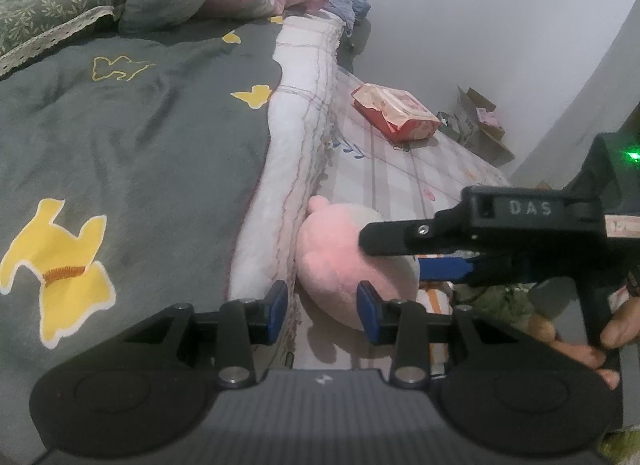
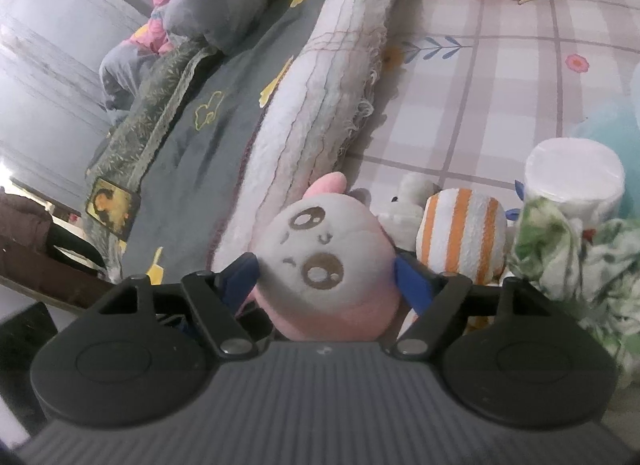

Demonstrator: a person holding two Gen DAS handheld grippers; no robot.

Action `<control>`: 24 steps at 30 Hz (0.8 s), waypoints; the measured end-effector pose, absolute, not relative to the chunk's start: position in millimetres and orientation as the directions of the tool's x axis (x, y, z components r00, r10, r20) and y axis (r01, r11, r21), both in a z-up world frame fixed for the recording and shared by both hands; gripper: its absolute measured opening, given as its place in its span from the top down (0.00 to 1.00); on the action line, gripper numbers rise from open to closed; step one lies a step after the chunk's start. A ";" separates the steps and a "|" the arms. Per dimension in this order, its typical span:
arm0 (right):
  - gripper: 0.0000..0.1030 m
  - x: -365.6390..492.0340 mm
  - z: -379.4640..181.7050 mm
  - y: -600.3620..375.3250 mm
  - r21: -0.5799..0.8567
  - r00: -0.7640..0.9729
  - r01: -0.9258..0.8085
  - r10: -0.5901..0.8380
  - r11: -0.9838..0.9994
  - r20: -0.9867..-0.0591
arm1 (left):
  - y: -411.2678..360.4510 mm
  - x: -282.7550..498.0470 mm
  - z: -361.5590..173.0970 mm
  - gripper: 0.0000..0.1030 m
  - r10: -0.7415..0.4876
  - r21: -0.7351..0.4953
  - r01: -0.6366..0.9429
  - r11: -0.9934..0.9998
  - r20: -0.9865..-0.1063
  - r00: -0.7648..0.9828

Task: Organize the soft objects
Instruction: 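Close the right tool on the pink plush toy's body, then carry the pink plush toy into the cardboard box and lower it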

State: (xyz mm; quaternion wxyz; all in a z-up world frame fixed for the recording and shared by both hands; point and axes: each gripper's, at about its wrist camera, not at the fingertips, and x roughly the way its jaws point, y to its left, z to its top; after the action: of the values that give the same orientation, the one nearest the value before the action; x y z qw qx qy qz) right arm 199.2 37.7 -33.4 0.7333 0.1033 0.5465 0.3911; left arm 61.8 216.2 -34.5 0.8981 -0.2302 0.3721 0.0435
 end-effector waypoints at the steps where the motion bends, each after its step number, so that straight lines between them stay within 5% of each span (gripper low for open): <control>1: 0.24 199.2 -34.0 38.9 0.576 0.099 -0.461 0.685 0.674 -0.722 | 215.9 62.8 -34.0 0.62 -0.091 -0.381 -0.251 0.890 -0.687 0.721; 9: 0.29 203.2 -42.9 36.2 0.647 0.050 -0.404 0.722 0.647 -0.690 | 209.2 73.1 -29.4 0.47 -0.122 -0.408 -0.221 0.886 -0.663 0.739; 24: 0.31 182.6 -10.9 9.0 0.718 0.048 -0.394 0.793 0.574 -0.607 | 180.0 51.9 10.4 0.46 -0.051 -0.316 -0.197 0.928 -0.632 0.774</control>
State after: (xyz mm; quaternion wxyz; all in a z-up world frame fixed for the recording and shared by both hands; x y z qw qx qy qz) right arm 182.6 9.0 -10.9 0.7002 0.1834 0.5445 0.4237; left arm 51.9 180.0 10.4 0.9232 -0.1855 0.3341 0.0396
